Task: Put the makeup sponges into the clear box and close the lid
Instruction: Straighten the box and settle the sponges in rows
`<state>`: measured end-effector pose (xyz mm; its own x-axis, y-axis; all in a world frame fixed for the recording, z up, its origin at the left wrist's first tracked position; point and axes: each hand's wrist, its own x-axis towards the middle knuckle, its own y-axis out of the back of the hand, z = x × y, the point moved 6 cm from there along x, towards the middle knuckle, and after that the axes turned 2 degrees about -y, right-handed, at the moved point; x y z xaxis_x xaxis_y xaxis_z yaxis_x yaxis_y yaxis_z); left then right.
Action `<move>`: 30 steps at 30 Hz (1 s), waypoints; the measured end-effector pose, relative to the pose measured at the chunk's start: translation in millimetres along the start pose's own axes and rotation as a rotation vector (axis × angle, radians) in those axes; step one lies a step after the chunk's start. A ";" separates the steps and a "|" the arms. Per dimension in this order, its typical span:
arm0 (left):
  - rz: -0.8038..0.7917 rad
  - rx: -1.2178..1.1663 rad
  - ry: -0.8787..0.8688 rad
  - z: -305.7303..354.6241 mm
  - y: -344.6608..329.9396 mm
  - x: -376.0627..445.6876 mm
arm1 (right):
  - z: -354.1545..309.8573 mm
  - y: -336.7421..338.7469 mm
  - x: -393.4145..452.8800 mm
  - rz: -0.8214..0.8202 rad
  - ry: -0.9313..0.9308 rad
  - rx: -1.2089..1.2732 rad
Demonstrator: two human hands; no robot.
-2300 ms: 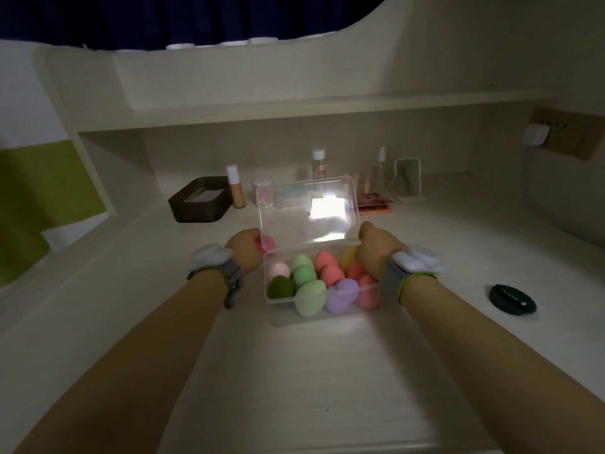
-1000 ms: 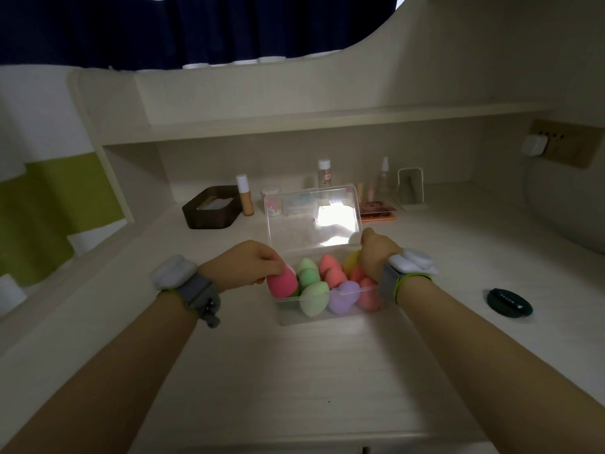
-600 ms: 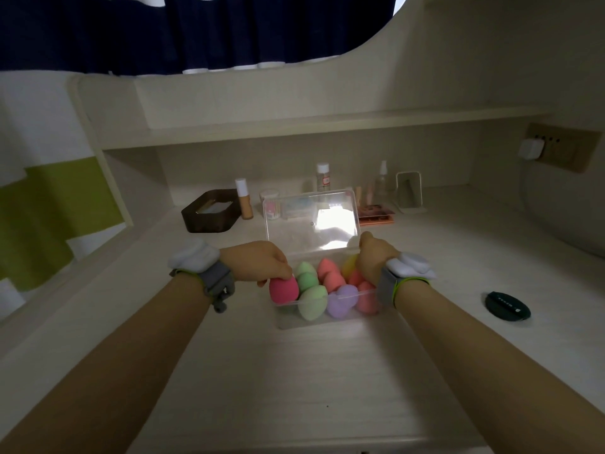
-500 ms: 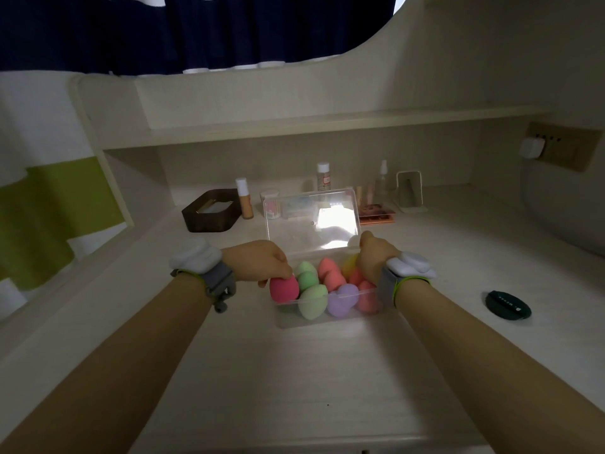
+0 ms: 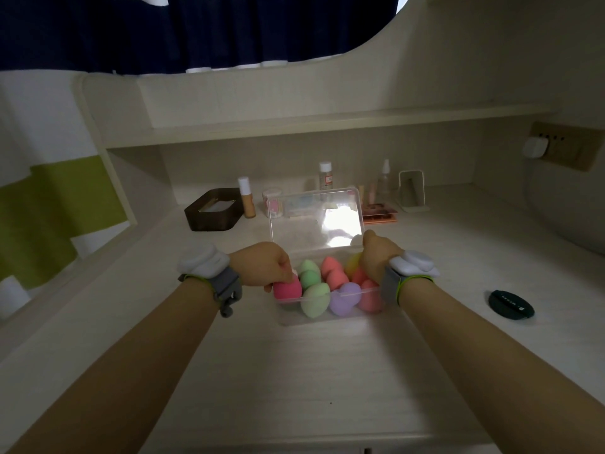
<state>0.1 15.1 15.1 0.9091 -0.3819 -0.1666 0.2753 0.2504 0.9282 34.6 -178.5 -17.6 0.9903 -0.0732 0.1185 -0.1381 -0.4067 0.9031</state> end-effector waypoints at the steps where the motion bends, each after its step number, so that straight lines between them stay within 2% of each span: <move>1: -0.003 0.009 -0.015 0.8 -0.5 0.4 | 0.9 -1.1 1.3 0.008 0.001 -0.007; 7: 0.024 0.121 -0.078 8.7 -5.7 2.9 | 3.4 -8.0 4.5 0.061 -0.009 -0.092; 14: 0.050 0.217 -0.042 4.7 -14.3 10.9 | 2.4 -3.8 5.9 0.006 -0.044 -0.061; 23: 0.105 0.219 -0.014 4.4 -19.7 10.6 | 2.5 -4.4 4.8 0.015 -0.035 -0.094; 30: 0.217 0.249 -0.008 3.1 -23.4 9.4 | -0.2 -2.0 -2.3 -0.002 -0.027 -0.077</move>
<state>1.2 2.9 -7.2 0.9354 -0.3505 0.0458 -0.0106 0.1016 0.9948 32.7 -177.4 -19.6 0.9896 -0.0973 0.1062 -0.1331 -0.3361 0.9324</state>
